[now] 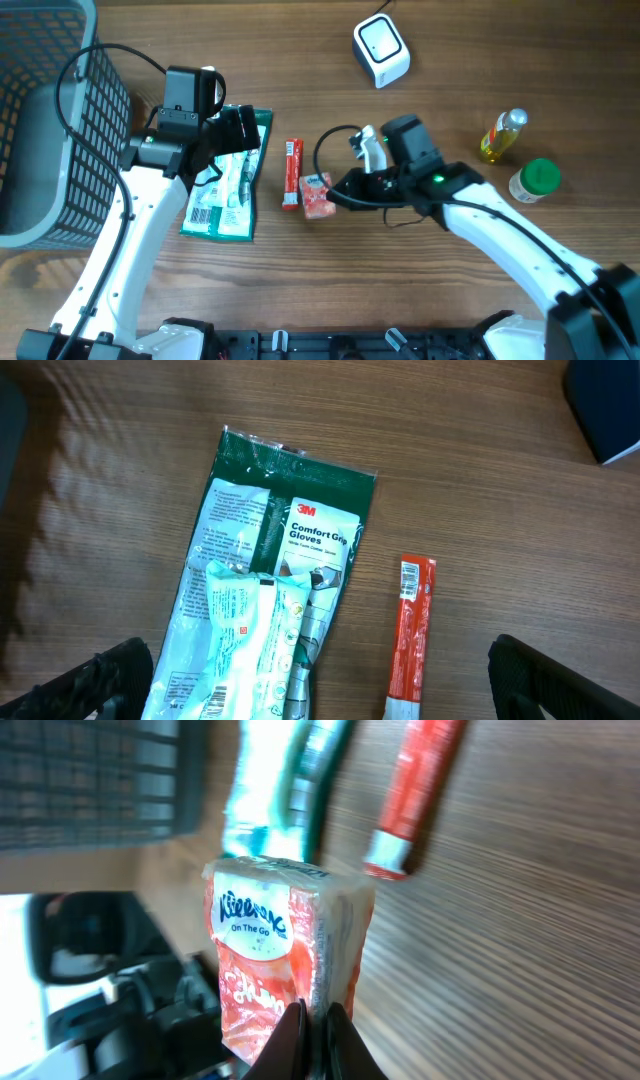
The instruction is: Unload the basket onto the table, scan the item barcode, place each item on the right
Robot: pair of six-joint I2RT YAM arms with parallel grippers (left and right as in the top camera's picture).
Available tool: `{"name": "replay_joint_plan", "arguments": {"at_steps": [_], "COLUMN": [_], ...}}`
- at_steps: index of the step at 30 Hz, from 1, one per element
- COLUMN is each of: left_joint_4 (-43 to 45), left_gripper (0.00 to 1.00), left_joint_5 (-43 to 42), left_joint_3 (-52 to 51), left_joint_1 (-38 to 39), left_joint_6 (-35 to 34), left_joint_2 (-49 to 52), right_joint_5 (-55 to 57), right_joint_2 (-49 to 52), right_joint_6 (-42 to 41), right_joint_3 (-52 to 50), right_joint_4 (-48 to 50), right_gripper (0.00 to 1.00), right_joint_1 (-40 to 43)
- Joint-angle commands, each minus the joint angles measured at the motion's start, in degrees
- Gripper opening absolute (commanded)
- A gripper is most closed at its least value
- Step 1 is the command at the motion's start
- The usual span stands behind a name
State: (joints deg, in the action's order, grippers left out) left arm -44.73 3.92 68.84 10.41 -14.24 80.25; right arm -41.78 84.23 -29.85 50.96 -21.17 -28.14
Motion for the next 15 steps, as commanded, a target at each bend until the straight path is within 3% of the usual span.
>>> {"name": "replay_joint_plan", "arguments": {"at_steps": [1,15], "left_joint_4": [0.1,0.1], "left_gripper": [1.0,1.0], "left_joint_5": [-0.5,-0.5], "left_joint_3": [0.2,0.2], "left_joint_1": [-0.4,-0.4], "left_joint_6": [0.1,0.1], "left_joint_2": [0.1,0.1], "right_joint_5": [-9.6,-10.8], "right_joint_2": [-3.6,-4.7], "right_joint_6": [2.9,2.9], "right_joint_3": [0.0,0.0], "right_joint_4": [0.1,0.2], "right_gripper": [0.04,0.05], "right_joint_1": [1.7,1.9]}}
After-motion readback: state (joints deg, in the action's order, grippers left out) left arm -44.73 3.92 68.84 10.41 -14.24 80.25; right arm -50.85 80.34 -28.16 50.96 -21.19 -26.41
